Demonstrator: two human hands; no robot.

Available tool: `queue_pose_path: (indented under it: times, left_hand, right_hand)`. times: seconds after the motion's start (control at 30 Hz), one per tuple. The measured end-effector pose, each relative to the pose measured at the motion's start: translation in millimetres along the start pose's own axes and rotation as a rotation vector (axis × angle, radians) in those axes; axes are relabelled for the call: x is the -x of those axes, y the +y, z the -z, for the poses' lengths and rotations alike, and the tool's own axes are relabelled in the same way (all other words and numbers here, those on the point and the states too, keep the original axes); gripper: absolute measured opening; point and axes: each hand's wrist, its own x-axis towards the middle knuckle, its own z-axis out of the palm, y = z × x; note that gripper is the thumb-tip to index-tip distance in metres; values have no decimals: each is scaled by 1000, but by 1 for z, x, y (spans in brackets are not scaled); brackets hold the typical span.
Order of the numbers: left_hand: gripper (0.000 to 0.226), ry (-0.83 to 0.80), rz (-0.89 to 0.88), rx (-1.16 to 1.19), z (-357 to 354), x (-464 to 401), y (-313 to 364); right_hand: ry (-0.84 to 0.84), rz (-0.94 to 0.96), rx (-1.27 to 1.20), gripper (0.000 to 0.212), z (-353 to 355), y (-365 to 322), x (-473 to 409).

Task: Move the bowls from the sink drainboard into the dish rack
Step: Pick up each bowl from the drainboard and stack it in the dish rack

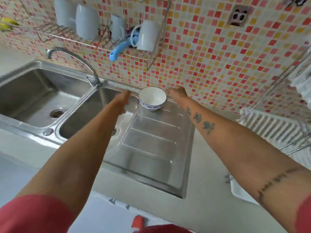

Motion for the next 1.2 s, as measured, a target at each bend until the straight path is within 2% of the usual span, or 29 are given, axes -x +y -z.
queue_pose_path:
  times: [0.07,0.13,0.2,0.27,0.37,0.5,0.57,0.7,0.87,1.0,1.1,1.2]
  left_hand:
    - [27,-57,112,60,-3,-19,-13]
    - [36,-79,158,98,-6,-34,-24]
    - [32,-153,202,151,-11,-47,-30]
    - [38,-223,231,205,-18,-59,-35]
    - [30,-219,318,232,-31,-77,-37]
    - [58,-210,369,240,-44,-102,-36]
    - [63,-205,386,264,-50,-110,-36]
    - [65,-225,398,312,-62,-116,-33]
    - [50,-188,347,353,-76,-123,-35]
    - [62,-213,278,416,-85,-127,-41]
    - [58,-174,263,409,-89,-129,-43]
    - [57,-161,261,405,-90,-127,-43]
  right_hand:
    - [-42,-124,41,49,-15,19,-16]
    - [-85,-229,30,61,-23,36,-27]
    - [-121,-314,6,67,-31,48,-39]
    - [-149,-373,-36,73,-36,55,-49]
    - [-165,-446,-115,78,-44,61,-63]
    - [-155,-451,-150,77,-59,63,-81]
    - [-152,-451,-133,76,-66,65,-87]
    - [-134,-448,-79,72,-77,71,-99]
    - [-130,-405,-114,62,-85,80,-123]
    - [-118,-402,-130,62,-95,83,-129]
    - [-83,-399,-160,64,-102,79,-127]
    - [-43,-396,-211,53,-105,79,-125]
